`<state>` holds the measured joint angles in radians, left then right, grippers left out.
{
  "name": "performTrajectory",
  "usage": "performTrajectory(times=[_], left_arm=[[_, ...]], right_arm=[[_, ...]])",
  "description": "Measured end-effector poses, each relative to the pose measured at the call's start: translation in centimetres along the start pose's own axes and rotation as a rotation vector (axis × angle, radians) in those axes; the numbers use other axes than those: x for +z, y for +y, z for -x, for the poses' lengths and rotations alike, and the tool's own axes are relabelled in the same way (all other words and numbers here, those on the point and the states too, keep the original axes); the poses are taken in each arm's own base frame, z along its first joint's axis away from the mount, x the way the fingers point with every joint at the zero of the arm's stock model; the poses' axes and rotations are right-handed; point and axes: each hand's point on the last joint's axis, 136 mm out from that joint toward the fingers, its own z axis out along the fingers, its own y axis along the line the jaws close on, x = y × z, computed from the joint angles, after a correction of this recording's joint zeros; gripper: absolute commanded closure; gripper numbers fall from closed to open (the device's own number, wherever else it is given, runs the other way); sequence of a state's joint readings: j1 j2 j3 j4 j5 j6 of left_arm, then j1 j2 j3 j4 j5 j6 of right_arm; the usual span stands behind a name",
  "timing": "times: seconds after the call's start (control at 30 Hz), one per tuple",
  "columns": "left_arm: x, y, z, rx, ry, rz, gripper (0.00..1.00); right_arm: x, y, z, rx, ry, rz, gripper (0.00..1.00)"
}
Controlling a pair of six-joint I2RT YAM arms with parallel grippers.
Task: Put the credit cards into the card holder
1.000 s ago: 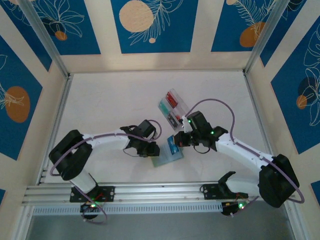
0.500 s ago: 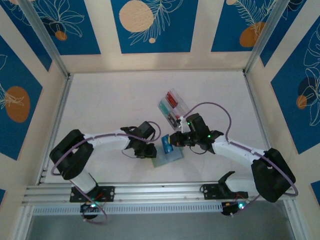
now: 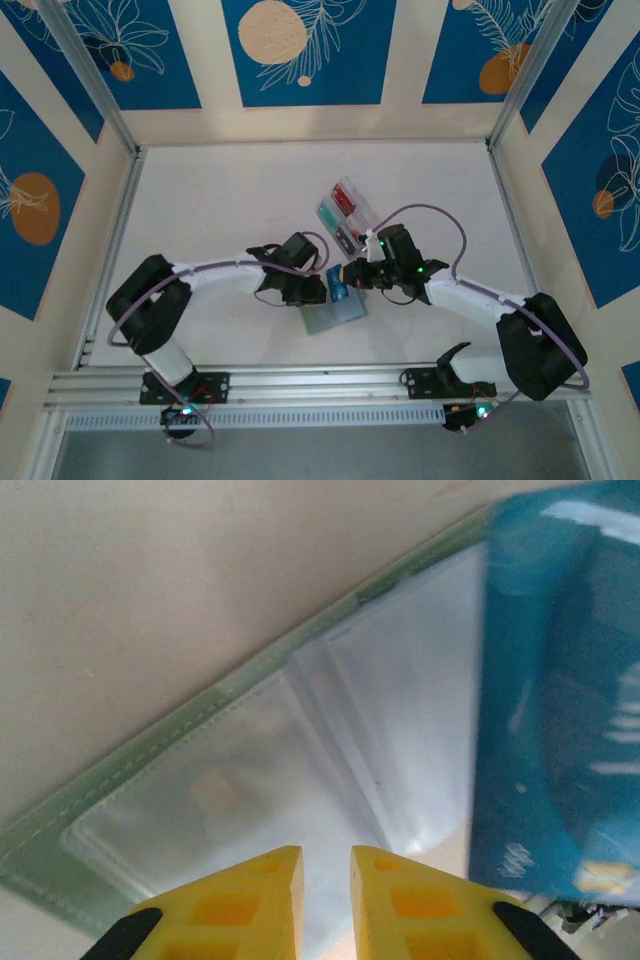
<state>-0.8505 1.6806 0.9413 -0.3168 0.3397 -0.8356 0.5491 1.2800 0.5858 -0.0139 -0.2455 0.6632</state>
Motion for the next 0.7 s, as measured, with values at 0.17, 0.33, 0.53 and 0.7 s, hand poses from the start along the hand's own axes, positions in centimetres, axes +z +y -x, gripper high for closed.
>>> performTrajectory(times=[0.17,0.33,0.53,0.7], left_arm=[[1.0,1.2,-0.8,-0.015,0.029,0.019,0.81],[0.9,1.7,-1.1,-0.011,0.027,0.021,0.81],[0.5,2.5,-1.4,-0.023,0.025,0.026,0.81],[0.3,2.9,-1.3,-0.026,0.022,0.026,0.81]], right_arm=[[0.3,-0.2,-0.2,0.007,0.009,0.002,1.0],[0.8,-0.9,-0.9,0.027,0.032,-0.001,1.0],[2.1,-1.5,-1.4,0.049,0.064,0.008,1.0],[3.1,-1.5,-1.8,0.056,0.095,0.044,1.0]])
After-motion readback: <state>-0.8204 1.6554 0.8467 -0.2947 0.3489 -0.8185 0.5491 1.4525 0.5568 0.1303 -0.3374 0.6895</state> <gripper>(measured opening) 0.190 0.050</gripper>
